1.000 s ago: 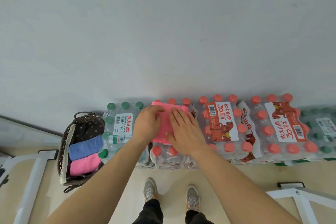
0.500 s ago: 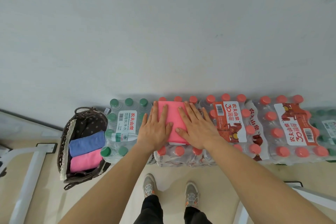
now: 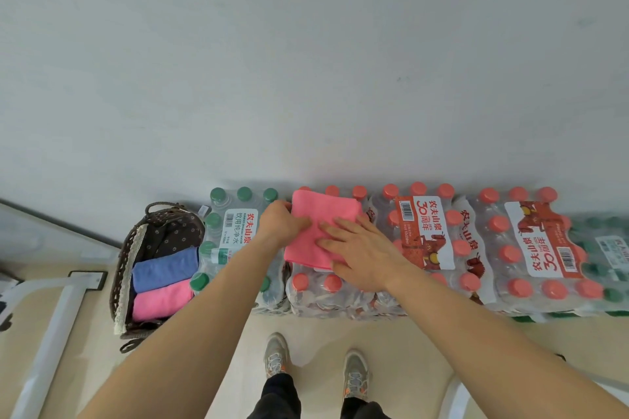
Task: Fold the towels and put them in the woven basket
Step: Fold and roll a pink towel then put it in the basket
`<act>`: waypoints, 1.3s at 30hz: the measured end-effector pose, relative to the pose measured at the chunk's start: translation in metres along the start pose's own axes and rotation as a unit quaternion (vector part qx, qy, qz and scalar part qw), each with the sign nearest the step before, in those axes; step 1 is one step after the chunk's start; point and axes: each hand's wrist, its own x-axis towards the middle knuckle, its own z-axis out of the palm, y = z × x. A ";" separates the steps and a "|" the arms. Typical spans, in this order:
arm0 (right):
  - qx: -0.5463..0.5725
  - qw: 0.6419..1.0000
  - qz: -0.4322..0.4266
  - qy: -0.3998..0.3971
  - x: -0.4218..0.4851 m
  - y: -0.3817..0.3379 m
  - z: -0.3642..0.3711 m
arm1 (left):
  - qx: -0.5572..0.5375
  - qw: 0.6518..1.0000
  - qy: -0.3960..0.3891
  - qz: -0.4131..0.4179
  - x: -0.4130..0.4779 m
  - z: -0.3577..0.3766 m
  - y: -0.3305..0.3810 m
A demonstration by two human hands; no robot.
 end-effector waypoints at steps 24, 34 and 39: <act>0.040 0.998 -0.027 0.026 0.038 0.002 -0.016 | 0.129 0.986 -0.009 0.104 0.014 -0.032 0.004; 0.126 0.975 0.094 0.157 0.056 -0.018 0.009 | 0.098 0.991 -0.001 0.096 0.014 -0.034 0.007; 0.097 0.986 0.036 0.131 0.048 -0.019 0.014 | 0.100 0.991 0.010 0.090 0.015 -0.034 0.008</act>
